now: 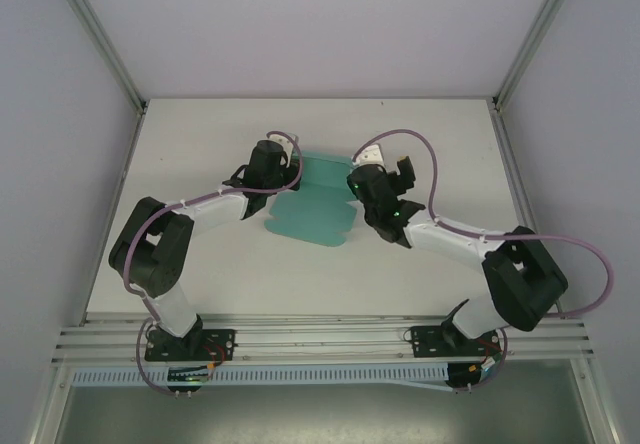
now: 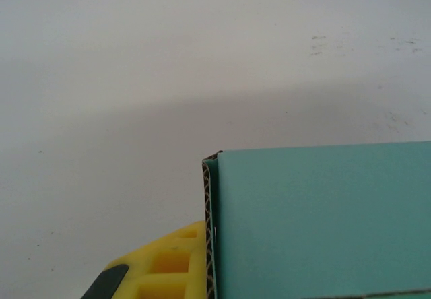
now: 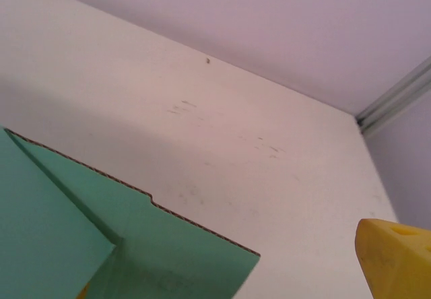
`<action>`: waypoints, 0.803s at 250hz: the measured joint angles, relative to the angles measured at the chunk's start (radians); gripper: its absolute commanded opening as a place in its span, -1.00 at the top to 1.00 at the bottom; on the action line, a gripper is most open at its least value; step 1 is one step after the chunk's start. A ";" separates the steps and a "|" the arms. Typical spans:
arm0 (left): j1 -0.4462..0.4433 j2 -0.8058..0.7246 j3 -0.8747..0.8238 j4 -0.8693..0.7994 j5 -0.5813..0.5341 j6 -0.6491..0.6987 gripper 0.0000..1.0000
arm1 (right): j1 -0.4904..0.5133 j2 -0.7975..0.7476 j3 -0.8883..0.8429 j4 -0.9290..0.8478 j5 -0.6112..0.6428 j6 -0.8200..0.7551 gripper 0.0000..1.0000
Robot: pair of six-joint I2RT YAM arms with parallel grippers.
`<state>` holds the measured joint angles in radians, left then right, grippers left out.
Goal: Assemble paper box
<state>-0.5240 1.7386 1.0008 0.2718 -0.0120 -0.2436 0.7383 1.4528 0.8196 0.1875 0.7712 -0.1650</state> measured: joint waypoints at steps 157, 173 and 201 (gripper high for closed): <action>-0.002 0.003 0.008 -0.031 -0.003 -0.044 1.00 | -0.137 -0.282 -0.272 -0.059 -0.281 0.258 -0.98; -0.002 0.004 0.011 -0.032 -0.003 -0.047 1.00 | -0.137 -0.267 -0.291 -0.069 -0.323 0.281 -0.98; -0.002 0.004 0.012 -0.033 0.004 -0.050 1.00 | -0.137 -0.214 -0.291 -0.062 -0.355 0.297 -0.97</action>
<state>-0.5259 1.7424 1.0130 0.2386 -0.0078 -0.2932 0.6018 1.2392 0.5285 0.1253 0.4160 0.1322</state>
